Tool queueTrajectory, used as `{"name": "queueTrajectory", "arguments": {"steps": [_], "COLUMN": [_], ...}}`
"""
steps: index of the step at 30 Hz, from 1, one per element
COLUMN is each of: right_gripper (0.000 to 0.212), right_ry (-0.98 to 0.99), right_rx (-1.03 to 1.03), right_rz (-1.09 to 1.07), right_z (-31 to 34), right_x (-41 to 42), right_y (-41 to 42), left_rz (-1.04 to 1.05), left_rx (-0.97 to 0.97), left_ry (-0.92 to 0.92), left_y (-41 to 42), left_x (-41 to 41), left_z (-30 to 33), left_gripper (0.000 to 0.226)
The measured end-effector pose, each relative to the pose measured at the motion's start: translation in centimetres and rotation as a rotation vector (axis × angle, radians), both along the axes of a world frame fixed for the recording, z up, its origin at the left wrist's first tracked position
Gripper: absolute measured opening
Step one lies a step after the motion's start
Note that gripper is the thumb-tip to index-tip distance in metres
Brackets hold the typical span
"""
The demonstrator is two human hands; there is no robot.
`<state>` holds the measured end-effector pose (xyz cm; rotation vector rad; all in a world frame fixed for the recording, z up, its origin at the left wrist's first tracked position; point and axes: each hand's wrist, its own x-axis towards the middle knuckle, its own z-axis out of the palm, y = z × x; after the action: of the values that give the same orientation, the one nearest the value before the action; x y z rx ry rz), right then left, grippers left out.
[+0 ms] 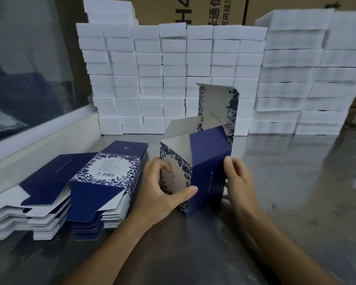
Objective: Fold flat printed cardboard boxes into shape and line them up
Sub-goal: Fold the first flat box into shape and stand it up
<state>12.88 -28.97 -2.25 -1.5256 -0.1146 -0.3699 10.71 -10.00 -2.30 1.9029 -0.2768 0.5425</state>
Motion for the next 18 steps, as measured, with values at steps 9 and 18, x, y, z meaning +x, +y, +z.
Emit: {"name": "queueTrajectory", "arguments": {"steps": [9, 18], "right_gripper": [0.049, 0.057], "right_ry": [-0.068, -0.07], "right_rx": [-0.055, -0.161], "right_rz": [-0.019, 0.191], "right_z": [1.1, 1.2], "right_x": [-0.9, -1.9], "right_y": [0.5, 1.6], "left_rz": [0.272, 0.346], "left_rx": [0.272, 0.435], "left_ry": [-0.332, -0.399], "left_y": [-0.2, -0.3], "left_x": [0.0, -0.5], "left_z": [0.2, 0.7], "left_gripper": [0.081, 0.086]}}
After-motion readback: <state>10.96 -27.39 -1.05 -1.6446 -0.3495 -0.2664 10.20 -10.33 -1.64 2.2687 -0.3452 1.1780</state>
